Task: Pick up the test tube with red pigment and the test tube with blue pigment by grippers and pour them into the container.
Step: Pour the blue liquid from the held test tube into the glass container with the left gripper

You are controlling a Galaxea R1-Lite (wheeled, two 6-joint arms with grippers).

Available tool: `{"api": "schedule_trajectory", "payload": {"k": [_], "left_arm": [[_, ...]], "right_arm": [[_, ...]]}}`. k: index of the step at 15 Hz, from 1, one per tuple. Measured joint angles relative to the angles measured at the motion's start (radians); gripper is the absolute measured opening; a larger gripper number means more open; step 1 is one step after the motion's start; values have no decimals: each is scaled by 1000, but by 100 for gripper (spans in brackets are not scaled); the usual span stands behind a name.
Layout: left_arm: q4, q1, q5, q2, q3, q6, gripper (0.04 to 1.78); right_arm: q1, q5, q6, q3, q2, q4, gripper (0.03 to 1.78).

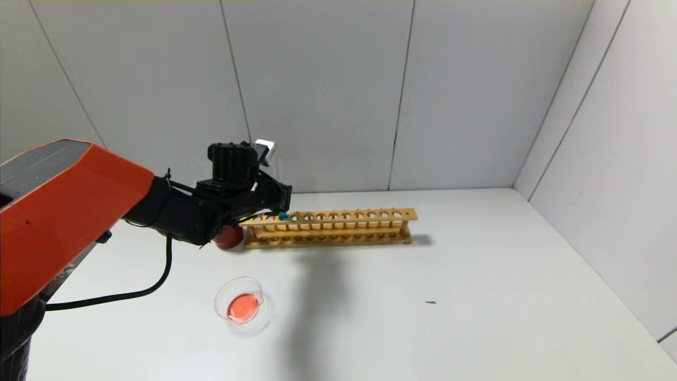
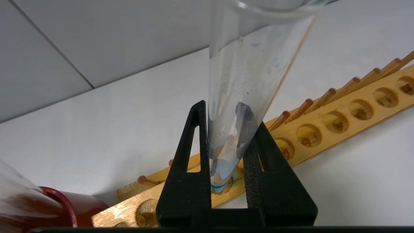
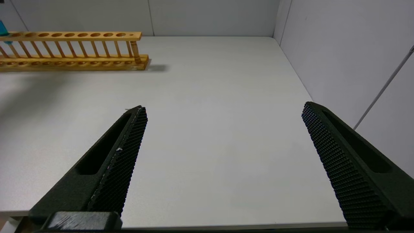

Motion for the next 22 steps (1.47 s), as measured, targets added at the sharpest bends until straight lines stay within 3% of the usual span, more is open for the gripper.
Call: {"api": "schedule_trajectory", "payload": {"k": [3, 10, 16, 22], "left_arm": [[59, 5, -5, -61, -12, 63, 33], [45, 14, -31, -184, 16, 329, 33], [50, 94, -249, -293, 167, 711, 33], [41, 154, -287, -359, 397, 1136, 33]], "right_arm": [[0, 0, 0, 0, 0, 0, 175], [0, 0, 0, 0, 0, 0, 175], [0, 0, 0, 0, 0, 0, 175], [0, 0, 0, 0, 0, 0, 175]]}}
